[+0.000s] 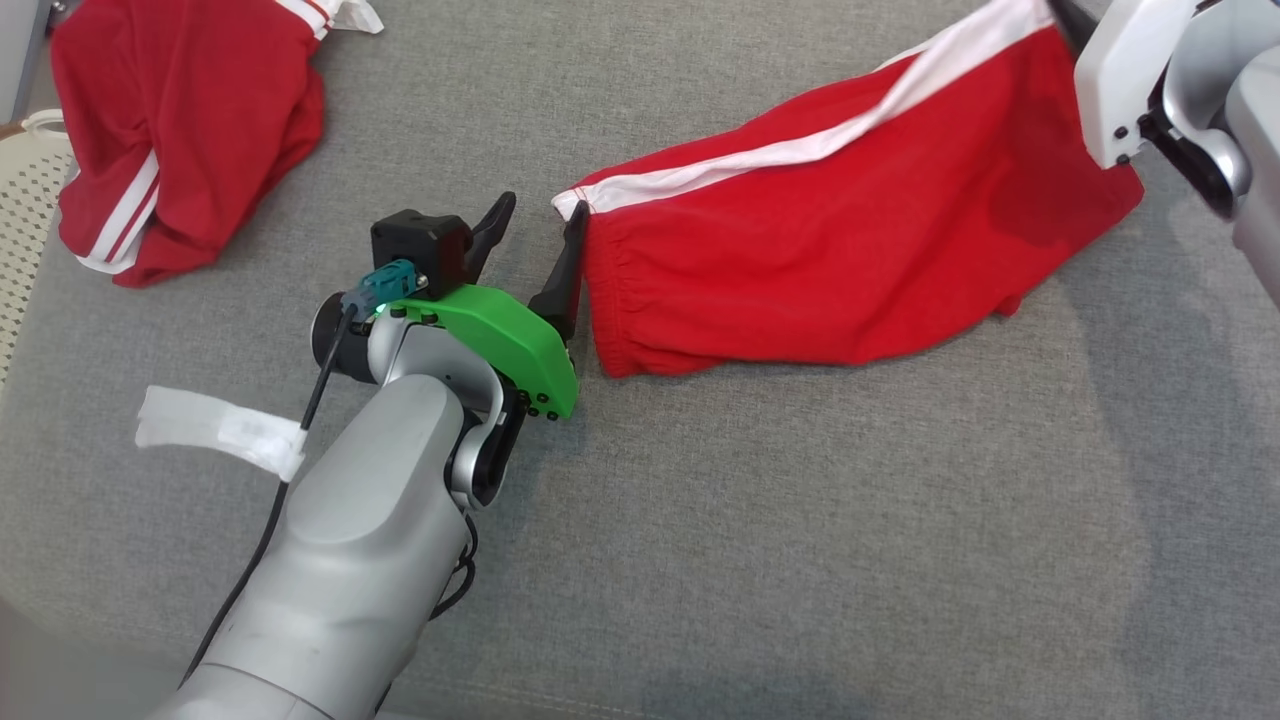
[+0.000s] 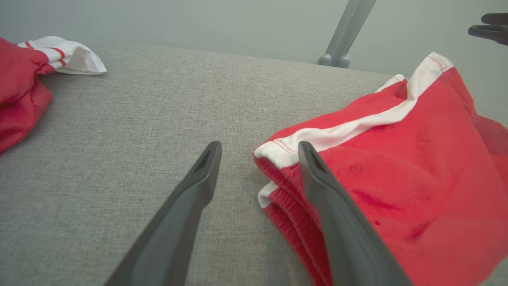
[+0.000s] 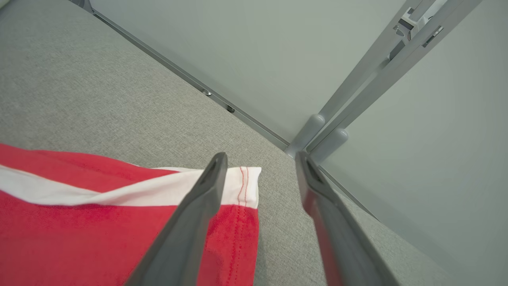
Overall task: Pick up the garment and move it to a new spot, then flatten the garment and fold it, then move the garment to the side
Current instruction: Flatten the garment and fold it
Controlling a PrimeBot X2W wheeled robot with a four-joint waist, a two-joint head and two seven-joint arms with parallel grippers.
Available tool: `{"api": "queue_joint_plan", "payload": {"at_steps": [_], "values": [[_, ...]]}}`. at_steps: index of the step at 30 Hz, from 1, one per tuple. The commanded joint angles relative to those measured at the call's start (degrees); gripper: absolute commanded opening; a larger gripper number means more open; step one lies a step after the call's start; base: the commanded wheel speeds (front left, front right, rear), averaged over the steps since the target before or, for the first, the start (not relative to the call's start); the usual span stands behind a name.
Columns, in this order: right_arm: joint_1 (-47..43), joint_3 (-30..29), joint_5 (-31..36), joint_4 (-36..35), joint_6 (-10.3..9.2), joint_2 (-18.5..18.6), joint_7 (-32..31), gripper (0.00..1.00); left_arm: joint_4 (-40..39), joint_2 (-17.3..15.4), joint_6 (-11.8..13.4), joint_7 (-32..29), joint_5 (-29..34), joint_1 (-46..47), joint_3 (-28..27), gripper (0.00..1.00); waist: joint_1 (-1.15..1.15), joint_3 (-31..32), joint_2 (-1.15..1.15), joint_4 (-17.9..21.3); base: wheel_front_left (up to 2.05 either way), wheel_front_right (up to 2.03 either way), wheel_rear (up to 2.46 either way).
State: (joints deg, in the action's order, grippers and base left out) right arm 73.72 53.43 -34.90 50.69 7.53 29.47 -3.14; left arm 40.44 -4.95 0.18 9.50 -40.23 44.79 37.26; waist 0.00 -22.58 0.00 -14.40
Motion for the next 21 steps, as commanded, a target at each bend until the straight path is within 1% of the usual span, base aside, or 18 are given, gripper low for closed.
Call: {"api": "queue_joint_plan", "payload": {"at_steps": [1,5,7,10,12,14,17,18,21], "values": [[0.1,-0.3,0.7,1.4,-0.08,-1.1,1.3,1.0,0.4,0.1,-0.1,0.8,-0.2,0.8,0.0,1.0,0.0,0.1,0.0,-0.2,0.0,0.0,0.0],[-0.6,-1.9,0.6,4.5,-0.08,-2.8,5.3,1.0,0.0,-0.3,0.3,3.6,0.7,0.1,-0.6,1.0,0.0,1.0,0.0,-0.5,0.0,0.0,0.0],[-1.3,-3.9,-0.7,6.2,-0.08,-3.6,7.4,1.0,-1.1,-1.2,1.1,4.9,1.7,-1.3,-1.3,1.0,0.0,1.8,0.0,-0.4,0.0,0.0,0.0],[-3.4,-7.5,-2.7,9.2,-0.08,-4.8,10.4,1.0,-4.5,-2.7,3.0,5.7,4.4,-4.3,-2.4,1.0,0.0,3.5,0.0,-0.3,0.0,0.0,0.0],[-5.0,-9.6,-3.8,11.7,-0.08,-5.4,11.3,1.0,-9.5,-3.7,4.7,5.8,6.9,-6.9,-4.7,1.0,0.0,4.7,0.0,-0.1,0.0,0.0,0.0],[-6.7,-11.2,-4.9,13.5,-0.08,-6.3,12.2,1.0,-15.1,-4.5,6.2,5.7,9.8,-11.4,-6.9,1.0,0.0,5.9,0.0,0.0,0.0,0.0,0.0],[-9.6,-13.7,-6.7,15.5,-0.08,-7.0,14.1,1.0,-23.3,-4.5,8.5,5.7,13.2,-18.0,-11.4,1.0,0.0,7.6,0.0,0.2,0.0,0.0,0.0],[-10.8,-14.4,-7.2,16.0,-0.08,-7.3,14.6,1.0,-25.7,-4.1,9.2,5.7,14.3,-20.1,-12.7,1.0,0.0,8.2,0.0,0.3,0.0,0.0,0.0],[-13.8,-15.7,-8.3,17.3,-0.08,-7.7,15.7,1.0,-31.1,-3.0,9.4,5.7,16.7,-26.1,-15.7,1.0,0.0,9.4,0.0,0.2,0.0,0.0,0.0]]}}
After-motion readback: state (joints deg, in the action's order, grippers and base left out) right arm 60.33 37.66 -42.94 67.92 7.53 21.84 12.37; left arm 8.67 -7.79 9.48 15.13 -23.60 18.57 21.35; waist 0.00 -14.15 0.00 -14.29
